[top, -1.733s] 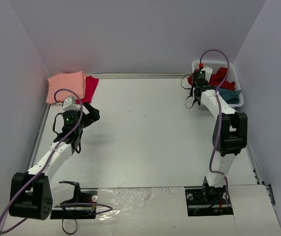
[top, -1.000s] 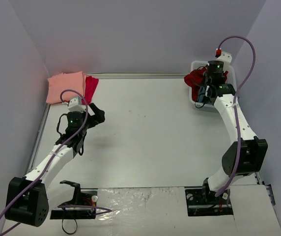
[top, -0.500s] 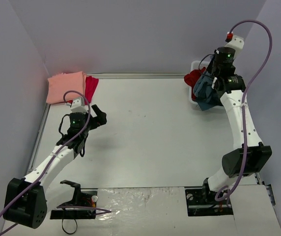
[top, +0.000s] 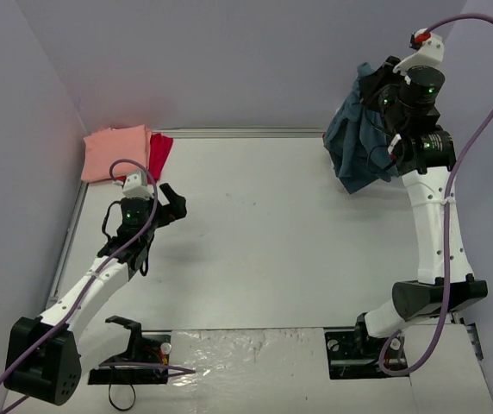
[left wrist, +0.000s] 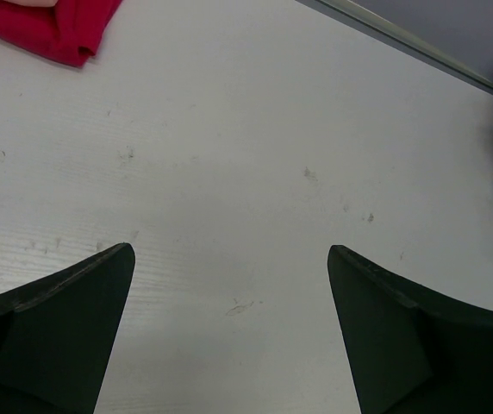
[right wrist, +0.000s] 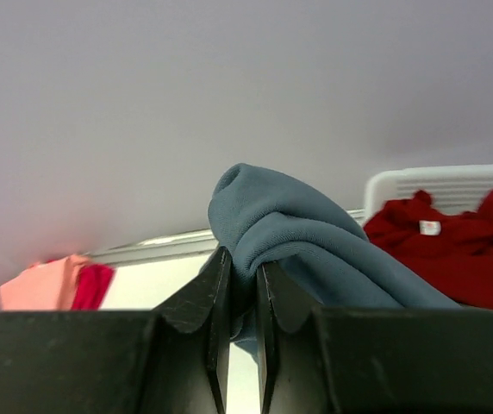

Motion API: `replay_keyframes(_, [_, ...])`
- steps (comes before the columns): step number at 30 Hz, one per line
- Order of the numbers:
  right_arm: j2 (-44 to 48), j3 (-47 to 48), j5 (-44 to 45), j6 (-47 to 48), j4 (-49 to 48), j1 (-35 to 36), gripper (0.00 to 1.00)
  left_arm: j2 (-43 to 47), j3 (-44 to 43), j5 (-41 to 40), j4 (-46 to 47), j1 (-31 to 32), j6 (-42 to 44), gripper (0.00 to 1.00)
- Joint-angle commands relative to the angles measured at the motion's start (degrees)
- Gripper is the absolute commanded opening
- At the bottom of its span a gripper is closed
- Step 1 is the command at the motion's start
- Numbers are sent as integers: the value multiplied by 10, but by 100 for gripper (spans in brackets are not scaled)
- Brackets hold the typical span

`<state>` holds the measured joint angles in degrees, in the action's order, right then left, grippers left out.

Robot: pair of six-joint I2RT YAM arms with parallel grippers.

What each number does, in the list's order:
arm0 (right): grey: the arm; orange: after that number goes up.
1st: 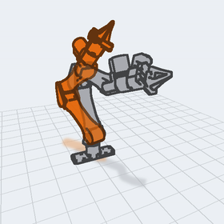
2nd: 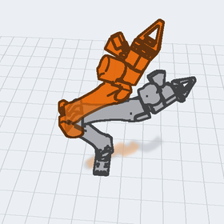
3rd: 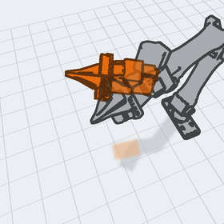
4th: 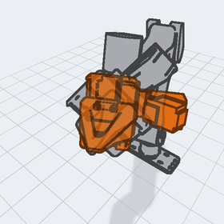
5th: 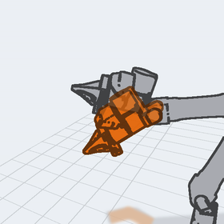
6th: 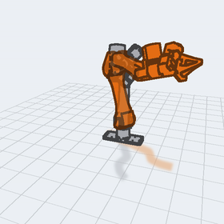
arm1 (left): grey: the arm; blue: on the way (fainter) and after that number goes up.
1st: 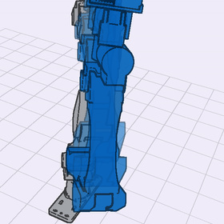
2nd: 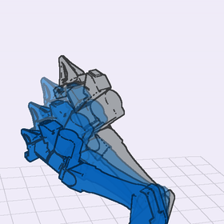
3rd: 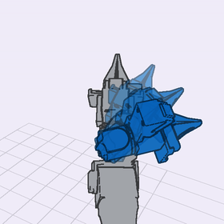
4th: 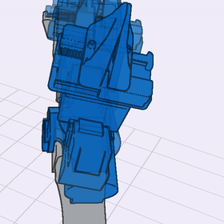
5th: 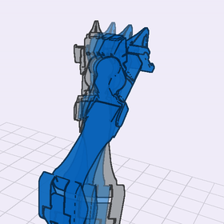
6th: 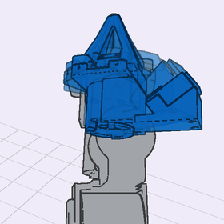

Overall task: Fold and stack the t-shirts
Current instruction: Move the tshirt to the center of the board

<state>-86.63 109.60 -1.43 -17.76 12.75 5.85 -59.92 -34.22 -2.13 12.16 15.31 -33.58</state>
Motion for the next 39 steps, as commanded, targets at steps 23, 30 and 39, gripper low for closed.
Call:
replay_keyframes(23, [53, -293, -12, -13, -39, 247, 85, 97, -2, -96, -57, 6, -3, 94])
replay_keyframes(30, [23, -343, 144, 11, -41, 243, 84, 80, -7, -85, -53, 8, -2, 94])
replay_keyframes(39, [-148, -289, 124, 36, -41, 193, 75, 73, -1, -82, -48, 9, 2, 94])
